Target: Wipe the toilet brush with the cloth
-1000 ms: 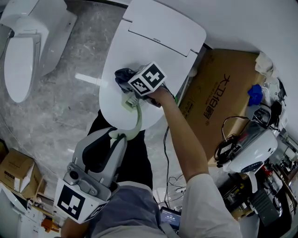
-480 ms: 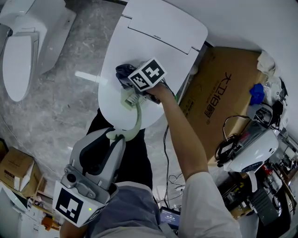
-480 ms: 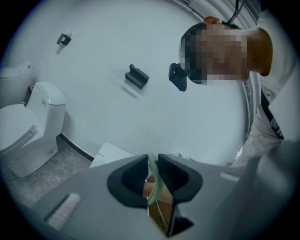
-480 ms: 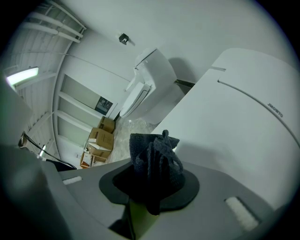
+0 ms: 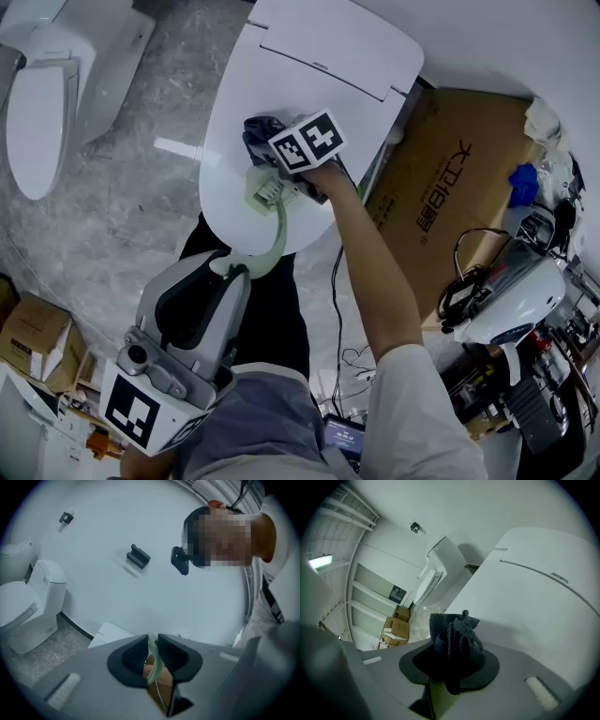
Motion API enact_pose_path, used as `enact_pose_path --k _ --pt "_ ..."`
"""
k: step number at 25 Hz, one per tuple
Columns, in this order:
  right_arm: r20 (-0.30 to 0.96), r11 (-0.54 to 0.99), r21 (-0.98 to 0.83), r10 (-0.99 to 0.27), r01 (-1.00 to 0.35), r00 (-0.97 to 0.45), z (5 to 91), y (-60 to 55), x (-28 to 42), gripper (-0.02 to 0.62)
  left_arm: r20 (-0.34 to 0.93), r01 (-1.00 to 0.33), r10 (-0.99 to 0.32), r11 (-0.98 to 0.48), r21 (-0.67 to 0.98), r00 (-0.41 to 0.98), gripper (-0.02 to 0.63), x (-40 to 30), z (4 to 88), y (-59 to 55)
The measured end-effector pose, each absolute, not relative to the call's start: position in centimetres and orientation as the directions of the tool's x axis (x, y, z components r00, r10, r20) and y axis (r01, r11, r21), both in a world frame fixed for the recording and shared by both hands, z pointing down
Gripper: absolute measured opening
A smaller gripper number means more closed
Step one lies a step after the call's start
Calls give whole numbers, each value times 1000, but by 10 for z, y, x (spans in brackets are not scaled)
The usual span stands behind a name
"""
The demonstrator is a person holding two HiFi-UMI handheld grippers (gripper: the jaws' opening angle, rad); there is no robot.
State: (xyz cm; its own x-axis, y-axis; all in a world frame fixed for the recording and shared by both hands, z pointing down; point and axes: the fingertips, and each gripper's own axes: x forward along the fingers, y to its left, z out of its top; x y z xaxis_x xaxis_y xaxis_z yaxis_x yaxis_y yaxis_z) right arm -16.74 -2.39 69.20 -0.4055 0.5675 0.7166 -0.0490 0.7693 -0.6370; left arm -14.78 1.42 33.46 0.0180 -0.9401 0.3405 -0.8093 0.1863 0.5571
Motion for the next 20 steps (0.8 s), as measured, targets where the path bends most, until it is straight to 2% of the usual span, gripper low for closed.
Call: enact_pose_path --k 20 --pt "706 712 -653 450 -257 -548 699 -63 -143 107 336 -817 -942 187 546 10 0 -146 334 11"
